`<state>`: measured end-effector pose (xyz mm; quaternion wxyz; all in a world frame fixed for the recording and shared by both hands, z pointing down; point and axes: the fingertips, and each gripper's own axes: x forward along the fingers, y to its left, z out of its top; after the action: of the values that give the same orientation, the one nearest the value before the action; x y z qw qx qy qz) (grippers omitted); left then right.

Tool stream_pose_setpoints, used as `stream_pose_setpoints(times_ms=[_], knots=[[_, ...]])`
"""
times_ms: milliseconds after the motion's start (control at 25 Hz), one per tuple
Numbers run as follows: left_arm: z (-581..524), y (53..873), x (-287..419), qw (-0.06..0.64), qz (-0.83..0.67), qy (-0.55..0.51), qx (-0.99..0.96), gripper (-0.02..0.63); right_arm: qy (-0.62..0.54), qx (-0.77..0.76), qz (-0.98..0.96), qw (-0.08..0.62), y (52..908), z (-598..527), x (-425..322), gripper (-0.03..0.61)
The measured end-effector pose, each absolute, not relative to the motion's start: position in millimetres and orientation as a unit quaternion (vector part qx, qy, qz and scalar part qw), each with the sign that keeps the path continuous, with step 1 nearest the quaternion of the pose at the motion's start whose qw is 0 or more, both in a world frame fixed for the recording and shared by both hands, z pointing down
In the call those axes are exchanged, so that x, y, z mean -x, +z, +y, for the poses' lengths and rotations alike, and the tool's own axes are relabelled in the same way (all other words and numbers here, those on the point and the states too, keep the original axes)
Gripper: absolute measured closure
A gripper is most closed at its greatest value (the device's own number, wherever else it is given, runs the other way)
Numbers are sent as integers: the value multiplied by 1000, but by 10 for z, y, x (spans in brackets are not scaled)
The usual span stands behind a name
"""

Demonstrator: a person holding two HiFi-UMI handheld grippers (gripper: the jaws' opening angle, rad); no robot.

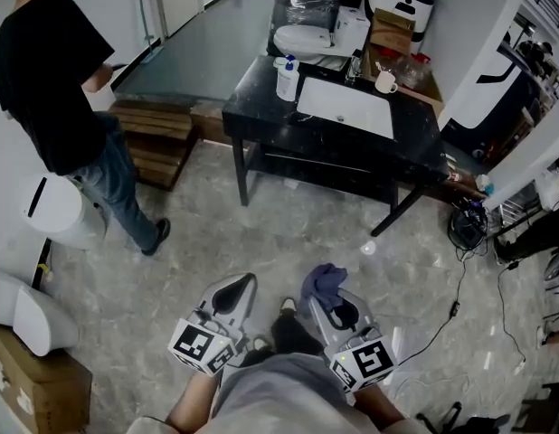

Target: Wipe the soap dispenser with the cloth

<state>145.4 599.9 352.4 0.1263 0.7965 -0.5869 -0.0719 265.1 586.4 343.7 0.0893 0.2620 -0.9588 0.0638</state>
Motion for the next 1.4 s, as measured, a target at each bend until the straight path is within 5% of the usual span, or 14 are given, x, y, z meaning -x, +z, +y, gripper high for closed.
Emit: stream_pose_setpoints(times_ms=[1400], knots=[[3134, 3434, -564, 105, -576, -26, -810, 607, 71, -261, -961, 64, 3472, 2990, -1790, 505]])
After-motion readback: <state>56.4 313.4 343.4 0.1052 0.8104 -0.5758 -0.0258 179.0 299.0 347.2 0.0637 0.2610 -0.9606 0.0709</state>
